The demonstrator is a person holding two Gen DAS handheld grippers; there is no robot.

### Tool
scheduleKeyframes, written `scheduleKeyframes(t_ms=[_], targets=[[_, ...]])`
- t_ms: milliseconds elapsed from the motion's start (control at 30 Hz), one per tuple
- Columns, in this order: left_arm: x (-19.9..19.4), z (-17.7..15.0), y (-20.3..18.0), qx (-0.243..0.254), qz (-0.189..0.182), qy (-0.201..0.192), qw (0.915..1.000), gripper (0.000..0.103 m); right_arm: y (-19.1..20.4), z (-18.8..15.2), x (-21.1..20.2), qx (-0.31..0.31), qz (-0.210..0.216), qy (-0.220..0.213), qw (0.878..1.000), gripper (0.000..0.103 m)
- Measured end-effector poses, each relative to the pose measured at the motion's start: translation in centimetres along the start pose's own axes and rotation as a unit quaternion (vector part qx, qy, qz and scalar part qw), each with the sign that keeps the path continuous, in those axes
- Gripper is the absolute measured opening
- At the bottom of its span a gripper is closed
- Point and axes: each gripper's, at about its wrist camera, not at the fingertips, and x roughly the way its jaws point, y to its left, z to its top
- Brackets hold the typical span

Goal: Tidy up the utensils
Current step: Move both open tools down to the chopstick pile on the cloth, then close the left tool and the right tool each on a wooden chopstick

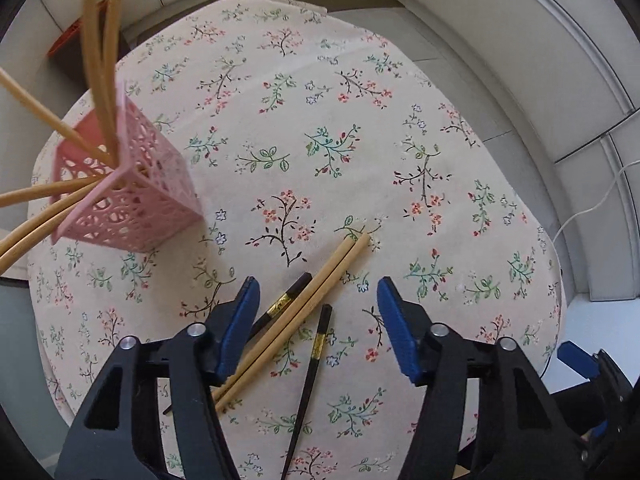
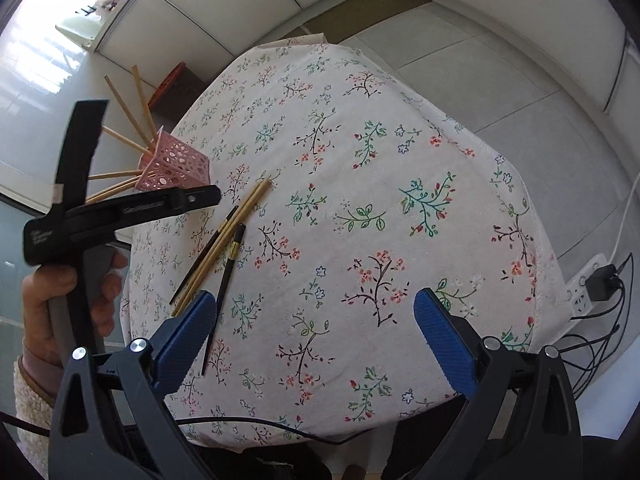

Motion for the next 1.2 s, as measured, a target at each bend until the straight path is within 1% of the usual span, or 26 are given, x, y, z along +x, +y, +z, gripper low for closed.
scheduleKeyframes(t_ms=[67,133,200,233,300,367,467,533,567,600,633,667,767,833,900,967,1100,1200], targets=[[1.2,0.8,-0.2,0.001,0.003,0.012,0.9999,0.053,0.0,0.2,-0.2,-0.007,-0.003,-0.003,1.000,0.096],[2.0,1.4,-0.3,0.008,0.006,0.018,0.9998,0.047,-0.2,0.4,-0.2,-0.002,0.003,0.002,1.000,0.096],[2.7,1.6,-0.2,0.013,0.009,0.025,0.9995,0.044,-0.5,0.6,0.2,0.007,0.011,0.010,1.000,0.096],[3.0,1.7,-0.2,0.015,0.014,0.029,0.9994,0.038,-0.6,0.7,0.4,0.011,0.015,0.014,1.000,0.096],[3.6,1.7,0.0,0.018,0.014,0.034,0.9992,0.032,-0.9,0.9,0.9,0.021,0.023,0.022,0.999,0.096],[3.9,1.7,0.3,0.016,0.009,0.033,0.9993,0.032,-1.1,1.0,1.0,0.026,0.027,0.027,0.999,0.096],[4.0,1.9,0.1,0.022,0.001,0.032,0.9992,0.027,-1.2,1.0,1.1,0.026,0.024,0.027,0.999,0.096],[4.1,1.9,-0.4,0.035,-0.003,0.031,0.9989,0.023,-1.3,1.0,1.1,0.026,0.021,0.027,0.999,0.096],[4.3,1.8,-0.8,0.042,-0.009,0.035,0.9984,0.022,-1.4,1.0,1.1,0.028,0.019,0.028,0.999,0.096],[4.7,1.8,-1.3,0.049,-0.009,0.041,0.9980,0.021,-1.4,1.0,1.2,0.029,0.018,0.029,0.999,0.096],[5.2,1.6,-1.8,0.058,-0.004,0.045,0.9973,0.021,-1.4,1.0,1.3,0.031,0.017,0.031,0.999,0.096],[5.1,1.5,-2.1,0.066,0.002,0.041,0.9970,0.021,-1.5,1.0,1.4,0.033,0.016,0.032,0.999,0.096],[5.2,1.8,-2.0,0.061,-0.004,0.041,0.9973,0.018,-1.4,1.1,1.5,0.034,0.012,0.033,0.999,0.096],[5.1,1.6,-1.8,0.061,-0.005,0.034,0.9975,0.014,-1.4,1.1,1.5,0.035,0.007,0.032,0.999,0.096],[4.5,1.1,-1.2,0.059,-0.005,0.018,0.9981,0.009,-1.3,1.3,2.0,0.044,0.013,0.039,0.998,0.096],[3.5,0.6,-0.7,0.064,0.008,-0.003,0.9979,0.007,-1.2,1.5,2.6,0.060,0.017,0.044,0.997,0.096],[-0.5,-0.2,0.8,0.061,-0.005,-0.045,0.9971,0.006,-0.3,2.8,3.7,0.096,0.016,0.042,0.994,0.096],[-4.0,-1.8,2.1,0.053,-0.011,-0.077,0.9956,0.006,1.9,4.3,4.9,0.085,-0.002,0.037,0.996,0.096]])
